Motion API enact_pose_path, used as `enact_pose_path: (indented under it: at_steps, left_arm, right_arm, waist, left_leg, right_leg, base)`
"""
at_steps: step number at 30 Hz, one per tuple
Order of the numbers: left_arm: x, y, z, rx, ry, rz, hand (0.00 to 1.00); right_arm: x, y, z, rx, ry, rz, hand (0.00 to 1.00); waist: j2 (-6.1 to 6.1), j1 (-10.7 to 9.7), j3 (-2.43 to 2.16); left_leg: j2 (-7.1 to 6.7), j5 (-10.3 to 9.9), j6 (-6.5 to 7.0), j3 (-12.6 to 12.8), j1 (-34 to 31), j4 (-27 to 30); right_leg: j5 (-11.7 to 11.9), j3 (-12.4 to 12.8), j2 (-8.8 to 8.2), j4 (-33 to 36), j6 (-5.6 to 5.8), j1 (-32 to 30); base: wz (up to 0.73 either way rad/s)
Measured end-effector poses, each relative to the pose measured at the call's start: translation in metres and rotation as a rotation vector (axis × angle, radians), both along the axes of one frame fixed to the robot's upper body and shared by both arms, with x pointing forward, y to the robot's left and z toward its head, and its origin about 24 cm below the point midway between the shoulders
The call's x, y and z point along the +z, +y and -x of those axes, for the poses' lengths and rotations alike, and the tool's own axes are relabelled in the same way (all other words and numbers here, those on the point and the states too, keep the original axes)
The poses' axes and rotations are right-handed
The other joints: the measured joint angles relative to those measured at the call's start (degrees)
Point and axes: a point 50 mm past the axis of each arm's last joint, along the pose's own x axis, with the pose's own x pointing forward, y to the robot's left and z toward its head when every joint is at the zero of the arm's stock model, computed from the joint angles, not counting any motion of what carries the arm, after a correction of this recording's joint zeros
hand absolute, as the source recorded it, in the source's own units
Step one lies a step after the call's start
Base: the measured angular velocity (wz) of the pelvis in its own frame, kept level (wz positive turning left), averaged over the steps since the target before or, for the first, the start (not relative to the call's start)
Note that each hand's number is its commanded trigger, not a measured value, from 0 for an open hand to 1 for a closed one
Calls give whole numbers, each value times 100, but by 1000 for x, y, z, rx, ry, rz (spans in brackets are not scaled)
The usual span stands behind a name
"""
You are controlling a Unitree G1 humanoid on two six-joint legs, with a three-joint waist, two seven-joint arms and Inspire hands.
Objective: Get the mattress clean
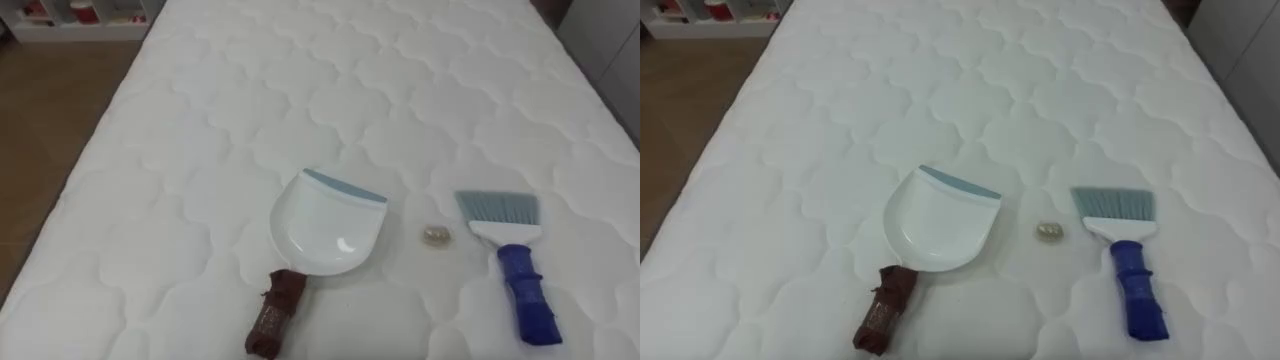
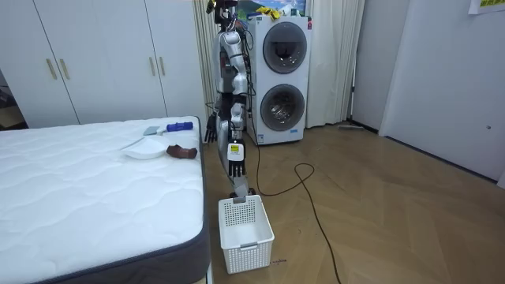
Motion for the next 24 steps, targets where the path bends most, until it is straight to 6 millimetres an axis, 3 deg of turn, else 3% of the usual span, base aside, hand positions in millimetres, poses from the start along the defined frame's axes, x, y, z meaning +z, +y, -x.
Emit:
enact_pose_path:
  at_steps: [12,24]
  left_arm:
    - [0,0,1,5,1,-1,0]
    - [3,7,-12,21,-102,-84,0]
  right_arm:
    - [0,1,-4,13,-1,0,0]
    - [0,3,-4,22,-4,-2,0]
  waist:
    - [-84,3,-6]
    - [-146,8,3]
  left_leg:
    - [-1,0,1,15,77,-42]
    - [-5,-1,3,0,66,20]
  right_leg:
    - [0,26,1,1,0,82]
    - [-5,-34,-6,-18,-1,79]
  base:
    - [-1]
    - [0]
